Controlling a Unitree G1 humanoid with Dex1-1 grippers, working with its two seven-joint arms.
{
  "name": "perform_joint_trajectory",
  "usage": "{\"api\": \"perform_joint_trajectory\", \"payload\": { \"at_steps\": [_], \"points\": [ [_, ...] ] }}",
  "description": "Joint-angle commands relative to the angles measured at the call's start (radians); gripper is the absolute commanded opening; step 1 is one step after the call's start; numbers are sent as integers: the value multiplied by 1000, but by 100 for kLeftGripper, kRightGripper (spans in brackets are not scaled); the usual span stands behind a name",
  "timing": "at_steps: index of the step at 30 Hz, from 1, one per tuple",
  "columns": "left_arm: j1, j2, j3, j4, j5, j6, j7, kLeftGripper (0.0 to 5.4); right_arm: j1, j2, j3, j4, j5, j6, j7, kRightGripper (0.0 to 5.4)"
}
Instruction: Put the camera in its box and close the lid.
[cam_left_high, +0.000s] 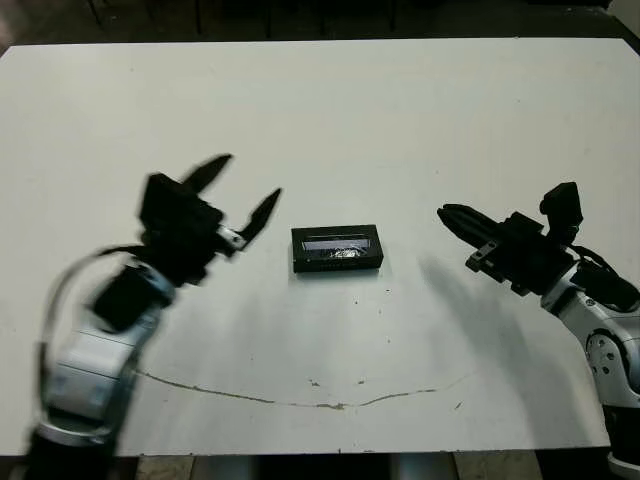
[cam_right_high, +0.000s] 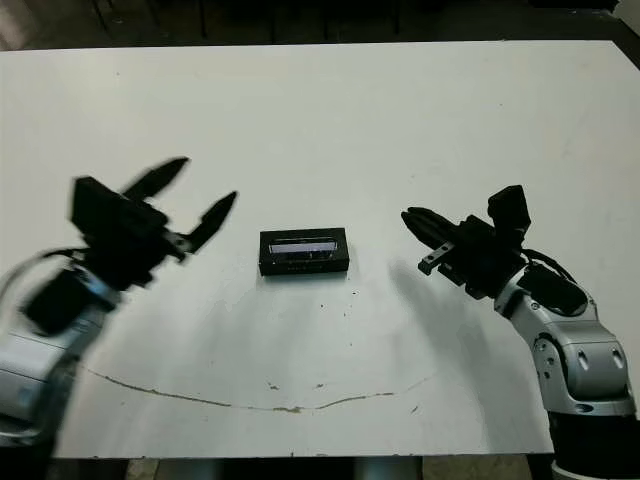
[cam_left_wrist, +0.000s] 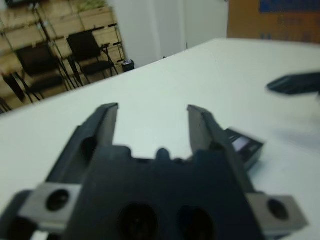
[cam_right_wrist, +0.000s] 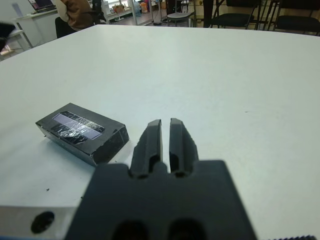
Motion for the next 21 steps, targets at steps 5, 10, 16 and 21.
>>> {"api": "perform_joint_trajectory", "payload": {
  "at_steps": [5,10,16,21],
  "points": [
    [-28,-154,-109,55,44,134,145,145,17,12,-3,2,-24,4,-38,0],
    [-90,-245,-122,192,53,199,204,52,25,20,-5,16,-25,-21,-39,0],
    [-131,-281,-136,405,80,181,219,1,27,18,-2,10,-15,-16,-31,0],
    [-114,-256,-207,477,142,168,214,1,30,19,1,-11,0,5,-33,0]
  ]
}}
